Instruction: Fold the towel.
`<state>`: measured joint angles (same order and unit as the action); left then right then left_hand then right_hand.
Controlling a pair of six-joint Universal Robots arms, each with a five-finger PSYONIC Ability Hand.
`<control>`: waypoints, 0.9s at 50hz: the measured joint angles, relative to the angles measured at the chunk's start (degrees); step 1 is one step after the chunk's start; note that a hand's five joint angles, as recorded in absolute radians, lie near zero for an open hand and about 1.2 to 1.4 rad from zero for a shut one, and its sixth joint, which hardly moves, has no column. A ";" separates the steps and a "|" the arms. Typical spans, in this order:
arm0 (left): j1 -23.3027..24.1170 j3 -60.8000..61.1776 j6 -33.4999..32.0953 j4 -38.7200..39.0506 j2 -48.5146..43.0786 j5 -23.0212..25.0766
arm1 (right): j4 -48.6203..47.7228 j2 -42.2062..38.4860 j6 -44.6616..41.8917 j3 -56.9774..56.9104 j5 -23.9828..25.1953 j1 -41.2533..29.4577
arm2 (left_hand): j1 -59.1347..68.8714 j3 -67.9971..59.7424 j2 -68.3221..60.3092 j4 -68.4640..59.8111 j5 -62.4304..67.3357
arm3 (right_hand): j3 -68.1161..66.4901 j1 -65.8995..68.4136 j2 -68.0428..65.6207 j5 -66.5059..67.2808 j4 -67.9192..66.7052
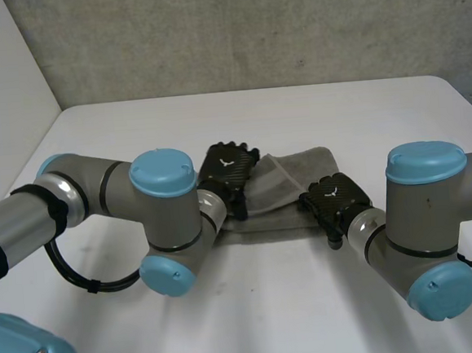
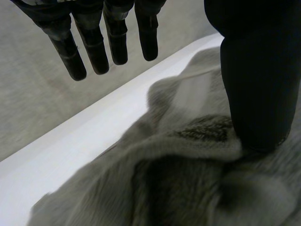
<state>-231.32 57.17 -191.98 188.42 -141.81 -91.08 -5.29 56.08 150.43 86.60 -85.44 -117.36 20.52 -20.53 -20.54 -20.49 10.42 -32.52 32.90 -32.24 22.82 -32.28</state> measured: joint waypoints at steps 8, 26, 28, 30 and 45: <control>-4.40 -1.78 -3.78 0.39 -1.27 -14.53 | -0.93 -1.05 0.07 -0.20 -0.05 0.08 | 1.54 -1.64 -1.66 -1.61 1.86 | -4.45 4.10 -4.34 4.17 -4.13; -6.24 8.03 -3.34 0.89 6.73 -19.46 | -1.37 -0.97 -0.09 -0.59 -0.29 0.14 | 1.40 -1.45 -1.41 -1.42 1.36 | -4.35 4.20 -4.38 4.27 -4.13; -5.75 9.25 -2.10 0.99 8.35 -18.86 | -1.36 -0.87 -0.27 -0.63 -0.32 0.19 | 1.24 -1.14 -1.07 -1.14 0.96 | -4.35 4.20 -4.38 4.40 -4.13; -5.36 9.93 -1.14 1.05 9.49 -18.19 | -1.34 -0.81 -0.44 -0.64 -0.33 0.25 | 1.13 -0.95 -0.96 -1.01 0.84 | -4.35 4.22 -4.38 4.44 -4.13; -3.36 10.94 6.86 0.45 14.68 1.17 | -1.29 -1.11 -1.49 -0.42 -0.36 0.47 | 0.13 0.07 0.07 -0.02 -0.16 | -4.35 4.38 -4.39 4.44 -4.13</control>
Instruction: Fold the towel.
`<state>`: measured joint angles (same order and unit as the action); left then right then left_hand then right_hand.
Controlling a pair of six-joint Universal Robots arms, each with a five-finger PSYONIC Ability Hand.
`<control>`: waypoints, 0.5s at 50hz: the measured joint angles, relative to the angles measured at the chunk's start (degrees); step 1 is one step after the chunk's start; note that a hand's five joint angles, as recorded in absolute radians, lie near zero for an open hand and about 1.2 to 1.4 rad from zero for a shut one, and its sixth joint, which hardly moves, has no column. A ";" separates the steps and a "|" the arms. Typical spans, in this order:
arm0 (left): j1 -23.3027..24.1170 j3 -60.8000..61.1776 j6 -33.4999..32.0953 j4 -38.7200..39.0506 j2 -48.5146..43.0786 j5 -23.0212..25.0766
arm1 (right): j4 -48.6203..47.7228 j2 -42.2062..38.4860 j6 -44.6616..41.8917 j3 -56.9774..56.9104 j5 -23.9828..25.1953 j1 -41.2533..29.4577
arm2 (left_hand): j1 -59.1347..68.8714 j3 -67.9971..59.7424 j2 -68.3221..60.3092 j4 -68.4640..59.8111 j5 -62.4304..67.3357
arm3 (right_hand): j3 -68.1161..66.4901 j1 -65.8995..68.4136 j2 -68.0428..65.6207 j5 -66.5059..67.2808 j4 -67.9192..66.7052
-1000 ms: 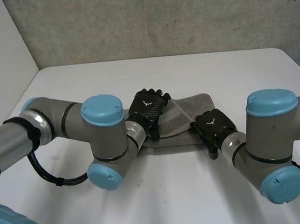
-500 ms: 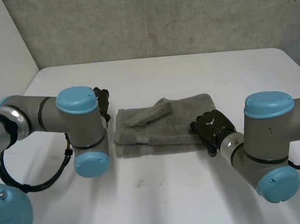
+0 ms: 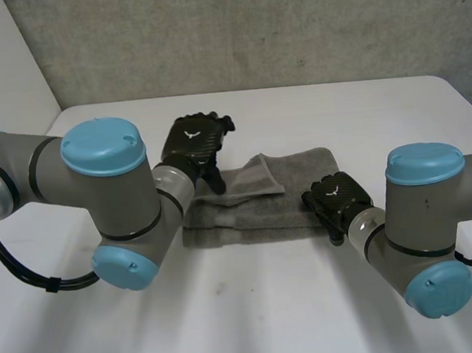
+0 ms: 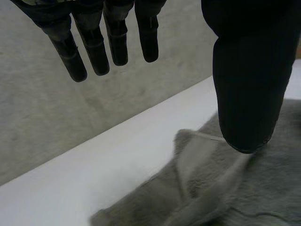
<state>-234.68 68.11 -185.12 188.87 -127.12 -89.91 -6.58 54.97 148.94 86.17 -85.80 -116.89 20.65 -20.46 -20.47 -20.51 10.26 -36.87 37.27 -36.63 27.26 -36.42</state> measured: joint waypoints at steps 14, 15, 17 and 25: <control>0.46 -5.62 0.15 -2.17 -9.52 2.19 | 0.00 -0.39 -0.02 -0.27 0.03 0.08 | 0.00 0.01 0.00 0.00 -0.02 | 0.00 0.00 0.00 0.00 0.00; 0.46 -6.11 0.02 -2.22 -10.01 2.16 | 0.00 -0.40 -0.03 -0.27 0.02 0.08 | 0.00 0.01 0.00 0.00 -0.02 | 0.00 0.00 0.00 0.00 0.00; 0.46 -8.26 -0.73 -2.46 -11.95 2.01 | 0.01 -0.46 -0.03 -0.25 0.02 0.08 | 0.00 0.01 0.00 0.00 0.00 | 0.00 0.02 0.01 0.02 0.00; -0.11 -17.34 -3.79 -3.31 -17.55 -1.31 | -0.02 -0.44 0.01 -0.09 -0.12 0.12 | 0.28 -0.64 -0.67 -0.53 0.94 | -1.70 1.98 -1.84 1.97 -2.28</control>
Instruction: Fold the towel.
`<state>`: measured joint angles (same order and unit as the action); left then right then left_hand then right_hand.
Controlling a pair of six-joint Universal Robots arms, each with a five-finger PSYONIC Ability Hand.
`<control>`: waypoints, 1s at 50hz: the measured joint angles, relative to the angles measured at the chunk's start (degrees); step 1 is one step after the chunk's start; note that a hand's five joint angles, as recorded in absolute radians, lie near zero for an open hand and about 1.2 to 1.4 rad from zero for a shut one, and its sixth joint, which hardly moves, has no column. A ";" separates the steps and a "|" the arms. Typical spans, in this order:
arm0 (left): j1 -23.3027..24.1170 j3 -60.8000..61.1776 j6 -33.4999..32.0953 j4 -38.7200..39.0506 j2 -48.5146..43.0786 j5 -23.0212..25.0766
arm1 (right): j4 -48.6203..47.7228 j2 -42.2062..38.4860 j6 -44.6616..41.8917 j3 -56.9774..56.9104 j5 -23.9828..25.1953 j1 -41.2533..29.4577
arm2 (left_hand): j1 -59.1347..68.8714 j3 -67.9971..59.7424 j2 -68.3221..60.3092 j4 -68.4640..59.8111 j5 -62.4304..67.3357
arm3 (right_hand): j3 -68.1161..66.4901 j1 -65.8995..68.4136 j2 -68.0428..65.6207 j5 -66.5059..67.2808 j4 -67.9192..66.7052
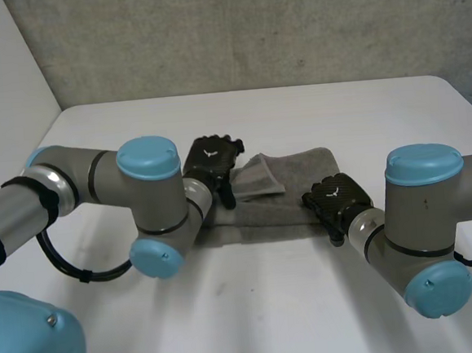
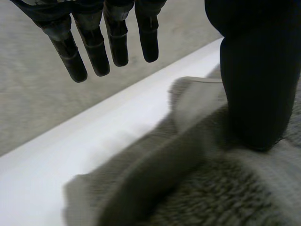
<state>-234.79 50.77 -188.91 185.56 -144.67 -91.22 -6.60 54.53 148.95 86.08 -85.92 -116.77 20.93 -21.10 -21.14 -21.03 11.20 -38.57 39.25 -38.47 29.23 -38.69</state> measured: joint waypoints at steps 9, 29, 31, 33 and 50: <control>-2.36 -4.16 -0.53 -0.64 -1.95 -8.87 | -0.14 -0.03 -0.18 -0.19 -1.08 0.44 | 0.46 -0.27 -0.26 -0.24 0.28 | -1.11 0.82 -1.44 0.82 -0.76; -2.31 5.39 0.09 -4.99 4.19 -9.88 | -3.57 1.18 -7.19 0.84 -5.76 1.70 | 0.27 -0.13 -0.13 -0.14 0.05 | -37.94 34.14 -37.19 37.40 -37.83; -2.15 8.30 0.32 -4.94 6.91 -9.89 | -4.36 1.80 -9.38 0.81 -6.24 1.72 | 0.27 -0.08 -0.07 -0.13 -0.15 | -38.04 35.05 -37.19 37.55 -38.05; -2.08 10.81 0.59 -4.82 9.44 -9.87 | -5.05 2.61 -12.18 0.55 -6.42 1.66 | 0.06 0.20 0.24 0.12 -0.49 | -38.04 35.13 -37.19 37.60 -38.05; -9.65 23.12 4.10 -4.14 27.21 -9.66 | -5.95 -3.99 -33.62 -17.28 8.15 -15.46 | -1.92 2.33 2.41 2.20 -2.72 | -38.04 35.69 -37.19 37.91 -38.05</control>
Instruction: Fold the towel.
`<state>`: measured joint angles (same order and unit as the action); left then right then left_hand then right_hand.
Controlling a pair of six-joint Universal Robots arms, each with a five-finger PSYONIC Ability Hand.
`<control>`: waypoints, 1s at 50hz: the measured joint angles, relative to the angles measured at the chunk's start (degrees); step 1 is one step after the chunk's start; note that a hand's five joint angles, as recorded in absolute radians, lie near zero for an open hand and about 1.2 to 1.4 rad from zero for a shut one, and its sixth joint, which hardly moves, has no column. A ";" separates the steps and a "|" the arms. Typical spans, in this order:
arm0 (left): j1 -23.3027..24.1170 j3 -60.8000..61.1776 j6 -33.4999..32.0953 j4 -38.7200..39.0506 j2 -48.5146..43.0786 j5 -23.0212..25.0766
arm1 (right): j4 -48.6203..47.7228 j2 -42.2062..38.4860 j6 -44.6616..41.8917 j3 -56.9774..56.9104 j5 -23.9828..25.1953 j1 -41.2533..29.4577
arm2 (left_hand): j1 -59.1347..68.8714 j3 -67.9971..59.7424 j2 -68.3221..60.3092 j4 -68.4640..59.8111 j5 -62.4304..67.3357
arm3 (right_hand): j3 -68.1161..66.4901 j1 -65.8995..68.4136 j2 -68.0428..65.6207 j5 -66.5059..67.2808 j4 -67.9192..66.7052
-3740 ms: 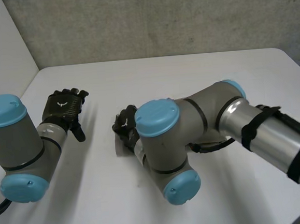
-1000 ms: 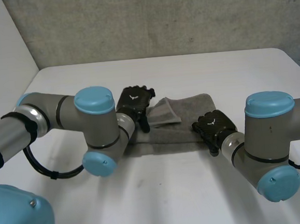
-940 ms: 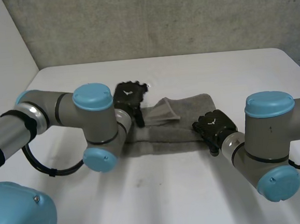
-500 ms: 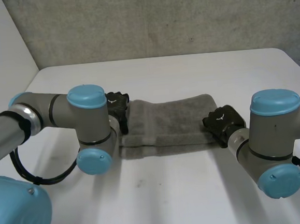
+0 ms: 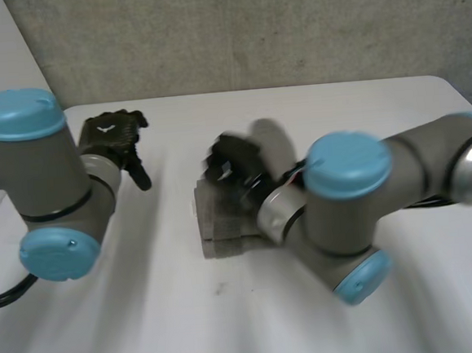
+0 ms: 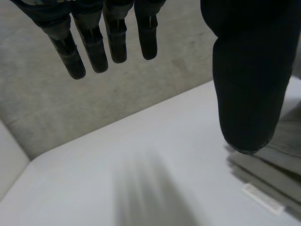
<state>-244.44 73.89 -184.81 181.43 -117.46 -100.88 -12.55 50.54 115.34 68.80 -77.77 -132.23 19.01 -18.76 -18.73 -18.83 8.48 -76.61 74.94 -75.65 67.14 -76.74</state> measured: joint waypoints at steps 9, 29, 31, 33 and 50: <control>-3.47 1.77 1.99 0.04 1.66 0.47 | 2.85 -8.13 -6.89 -3.45 3.73 -6.24 | -0.69 0.75 0.72 0.69 -0.70 | 21.64 -20.48 21.18 -21.43 21.68; 1.58 -3.74 3.24 2.55 -1.88 3.34 | 8.75 8.36 49.73 -2.60 -1.31 7.93 | -1.44 1.40 1.41 1.42 -1.43 | 62.56 -61.56 60.95 -63.63 61.98; 2.78 -4.45 3.33 2.61 -3.07 4.13 | 11.26 7.95 53.86 -3.50 -1.19 9.56 | -1.44 1.40 1.44 1.42 -1.44 | 62.56 -61.56 60.95 -63.64 61.98; 4.48 -5.42 3.59 2.57 -5.13 5.12 | 15.08 6.29 57.93 -5.33 -0.99 11.36 | -1.44 1.41 1.45 1.42 -1.45 | 62.56 -61.56 60.95 -63.64 61.98; 9.06 -6.77 4.29 0.35 -17.39 6.24 | 29.45 -12.84 58.07 -20.05 -1.06 12.52 | -1.44 1.40 1.46 1.42 -1.45 | 62.56 -61.57 60.95 -63.64 61.98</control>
<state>-235.38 67.12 -180.52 181.78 -134.86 -94.64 16.90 37.70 173.41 48.75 -78.82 -119.71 17.57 -17.36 -17.27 -17.41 7.03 -14.05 13.38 -14.70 3.49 -14.76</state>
